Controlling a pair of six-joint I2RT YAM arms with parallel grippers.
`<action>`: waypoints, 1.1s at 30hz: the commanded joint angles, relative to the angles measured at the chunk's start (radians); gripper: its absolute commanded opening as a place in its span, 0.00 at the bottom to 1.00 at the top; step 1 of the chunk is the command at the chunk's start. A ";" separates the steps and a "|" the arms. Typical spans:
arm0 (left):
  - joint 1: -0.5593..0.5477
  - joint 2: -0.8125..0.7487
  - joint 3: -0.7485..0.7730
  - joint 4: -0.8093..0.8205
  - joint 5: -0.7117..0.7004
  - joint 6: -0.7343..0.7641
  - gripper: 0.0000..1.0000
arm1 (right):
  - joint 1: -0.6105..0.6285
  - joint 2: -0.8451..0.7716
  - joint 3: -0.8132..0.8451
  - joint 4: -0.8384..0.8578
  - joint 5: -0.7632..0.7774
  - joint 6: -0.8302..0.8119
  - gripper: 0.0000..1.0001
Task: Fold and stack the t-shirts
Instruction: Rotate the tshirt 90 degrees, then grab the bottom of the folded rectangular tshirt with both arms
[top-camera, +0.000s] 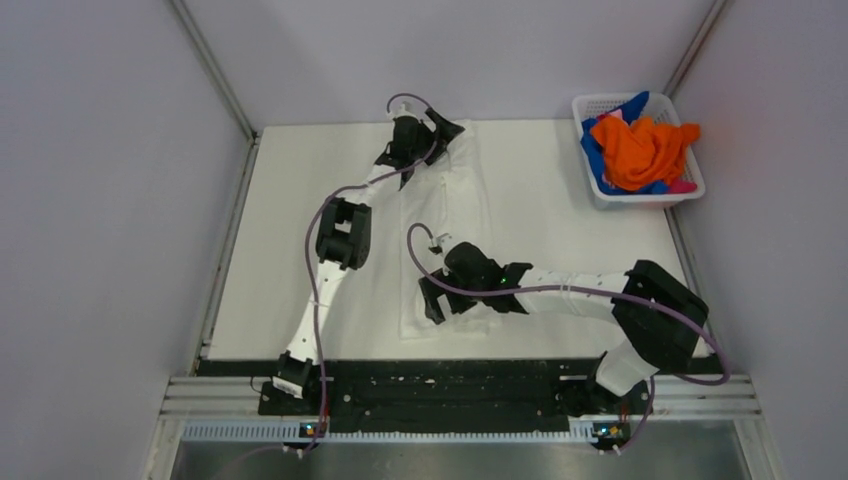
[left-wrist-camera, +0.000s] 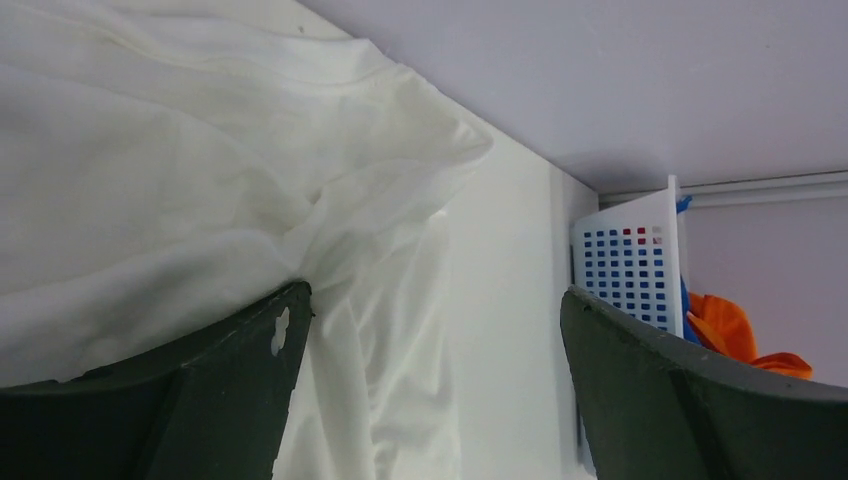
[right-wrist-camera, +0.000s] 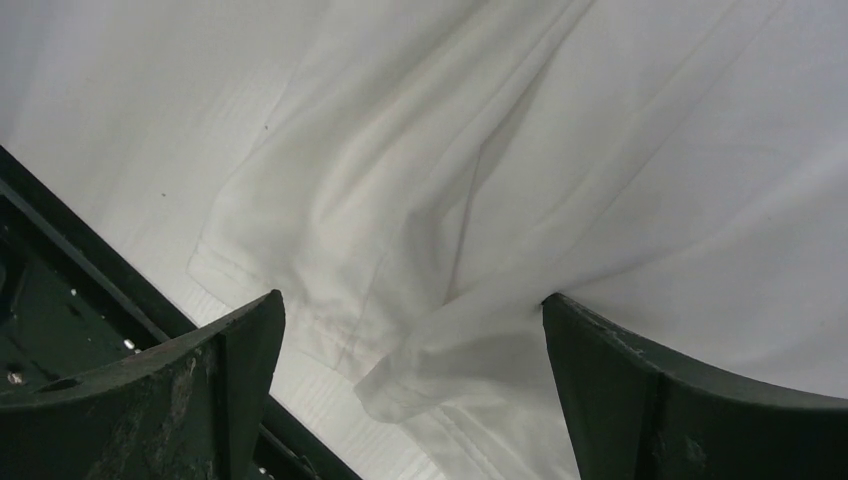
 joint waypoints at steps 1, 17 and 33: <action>0.011 -0.029 0.049 0.008 -0.141 0.055 0.99 | 0.013 -0.078 0.061 0.027 0.050 -0.034 0.99; -0.059 -0.793 -0.453 -0.339 -0.103 0.498 0.99 | -0.064 -0.519 -0.134 -0.265 0.217 0.231 0.97; -0.265 -1.489 -1.500 -0.554 -0.203 0.330 0.88 | -0.094 -0.431 -0.277 -0.126 0.062 0.131 0.73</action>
